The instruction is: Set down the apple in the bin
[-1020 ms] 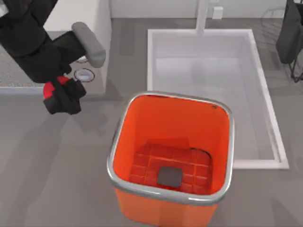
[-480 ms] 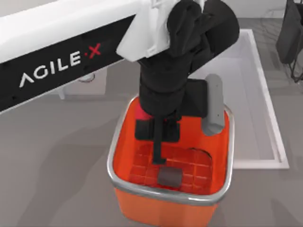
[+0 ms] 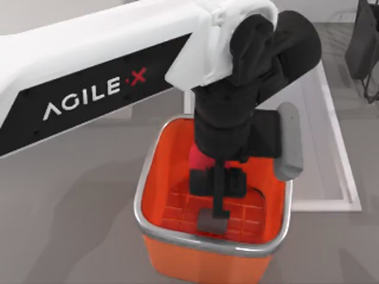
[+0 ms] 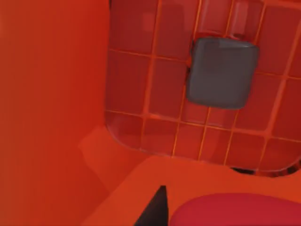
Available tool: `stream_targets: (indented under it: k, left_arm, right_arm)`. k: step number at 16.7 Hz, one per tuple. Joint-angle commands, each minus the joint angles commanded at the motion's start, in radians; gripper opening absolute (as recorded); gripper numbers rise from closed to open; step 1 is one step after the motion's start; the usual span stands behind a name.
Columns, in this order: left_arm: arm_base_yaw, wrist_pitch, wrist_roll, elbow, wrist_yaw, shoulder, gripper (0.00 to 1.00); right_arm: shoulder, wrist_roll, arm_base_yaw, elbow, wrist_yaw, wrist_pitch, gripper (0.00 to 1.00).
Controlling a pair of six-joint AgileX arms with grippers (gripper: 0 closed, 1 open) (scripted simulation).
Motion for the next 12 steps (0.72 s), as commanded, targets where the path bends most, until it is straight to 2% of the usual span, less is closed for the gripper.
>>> stream_targets:
  k: [7, 12]
  left_arm:
    - [-0.001, 0.249, -0.004, -0.206, 0.032, 0.029, 0.0]
    - [-0.001, 0.268, -0.005, -0.225, 0.034, 0.035, 0.0]
  right_arm:
    - [0.0, 0.0, 0.0, 0.0, 0.0, 0.0, 1.0]
    - [0.0, 0.0, 0.0, 0.0, 0.0, 0.0, 1.0]
